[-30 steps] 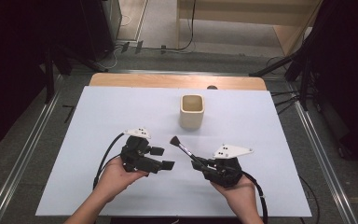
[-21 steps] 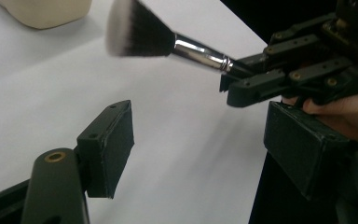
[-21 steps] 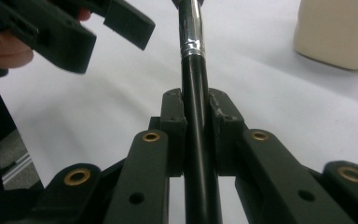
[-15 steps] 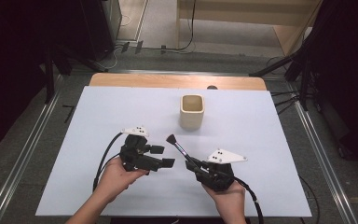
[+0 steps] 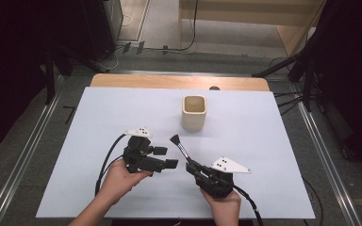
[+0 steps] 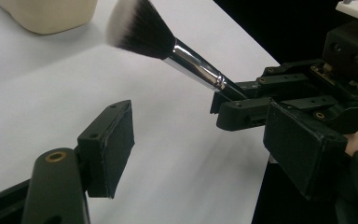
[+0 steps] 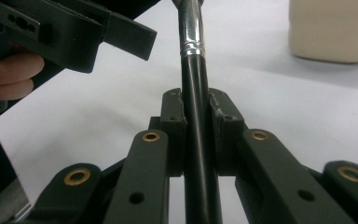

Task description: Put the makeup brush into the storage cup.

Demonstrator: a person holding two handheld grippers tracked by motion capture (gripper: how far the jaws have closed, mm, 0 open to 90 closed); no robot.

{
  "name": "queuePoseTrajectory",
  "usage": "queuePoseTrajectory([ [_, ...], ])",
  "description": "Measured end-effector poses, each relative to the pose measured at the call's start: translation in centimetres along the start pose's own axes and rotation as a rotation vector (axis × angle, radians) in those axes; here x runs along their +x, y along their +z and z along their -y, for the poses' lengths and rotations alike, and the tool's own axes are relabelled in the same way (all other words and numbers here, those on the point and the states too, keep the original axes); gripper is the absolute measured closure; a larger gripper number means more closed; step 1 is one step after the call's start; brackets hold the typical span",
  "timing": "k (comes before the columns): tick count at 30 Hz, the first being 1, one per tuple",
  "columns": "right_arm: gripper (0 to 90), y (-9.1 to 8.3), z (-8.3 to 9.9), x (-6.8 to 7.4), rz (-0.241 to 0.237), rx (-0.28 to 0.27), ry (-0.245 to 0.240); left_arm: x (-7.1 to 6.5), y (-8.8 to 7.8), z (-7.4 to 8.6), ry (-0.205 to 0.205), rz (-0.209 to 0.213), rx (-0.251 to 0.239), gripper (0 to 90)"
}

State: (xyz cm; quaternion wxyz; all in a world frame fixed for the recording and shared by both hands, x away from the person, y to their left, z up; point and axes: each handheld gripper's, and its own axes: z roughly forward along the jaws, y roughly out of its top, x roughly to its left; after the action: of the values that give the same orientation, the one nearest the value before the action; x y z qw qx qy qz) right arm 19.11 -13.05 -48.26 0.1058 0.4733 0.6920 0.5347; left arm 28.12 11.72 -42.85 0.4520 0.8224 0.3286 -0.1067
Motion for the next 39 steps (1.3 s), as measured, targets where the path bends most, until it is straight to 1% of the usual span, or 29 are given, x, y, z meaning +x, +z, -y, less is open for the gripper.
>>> queuePoseTrajectory([
  [2,79.6,0.1,0.3,0.0,0.001,-0.027,0.008,0.0,0.1,0.0,-0.006,0.004,0.001,25.2],
  [7,79.6,0.3,0.8,0.1,0.010,-0.056,0.014,-0.1,0.3,0.0,-0.014,0.004,-0.005,25.2],
  [11,79.6,0.5,1.0,0.2,0.004,-0.090,0.036,-0.2,0.5,0.0,-0.020,0.005,-0.015,25.2],
  [12,79.6,0.6,1.1,0.3,0.003,-0.091,0.043,-0.2,0.6,0.0,-0.021,0.005,-0.018,25.2],
  [16,79.6,0.8,1.3,0.4,0.003,-0.099,0.039,-0.2,0.6,0.0,-0.029,0.007,-0.031,25.4],
  [22,79.6,1.1,1.7,0.6,-0.011,-0.132,0.048,-0.3,0.7,-0.1,-0.051,0.018,-0.061,26.0],
  [25,79.6,1.3,1.7,0.6,-0.013,-0.138,0.046,-0.4,0.8,-0.1,-0.060,0.020,-0.062,26.8],
  [28,79.5,1.3,1.7,0.7,-0.018,-0.142,0.053,-0.2,0.9,-0.1,-0.094,0.041,-0.076,28.1],
  [31,79.6,1.2,1.7,0.7,-0.019,-0.148,0.056,-0.1,1.0,-0.2,-0.131,0.047,-0.090,29.8],
  [33,79.5,1.2,1.6,0.7,-0.018,-0.151,0.055,0.0,1.1,-0.2,-0.149,0.062,-0.094,30.9],
  [36,79.5,1.3,1.6,0.7,-0.018,-0.158,0.054,0.1,1.1,-0.3,-0.179,0.064,-0.102,32.9],
  [39,79.5,1.4,1.6,0.8,-0.021,-0.158,0.055,0.2,1.2,-0.4,-0.194,0.060,-0.108,34.4],
])
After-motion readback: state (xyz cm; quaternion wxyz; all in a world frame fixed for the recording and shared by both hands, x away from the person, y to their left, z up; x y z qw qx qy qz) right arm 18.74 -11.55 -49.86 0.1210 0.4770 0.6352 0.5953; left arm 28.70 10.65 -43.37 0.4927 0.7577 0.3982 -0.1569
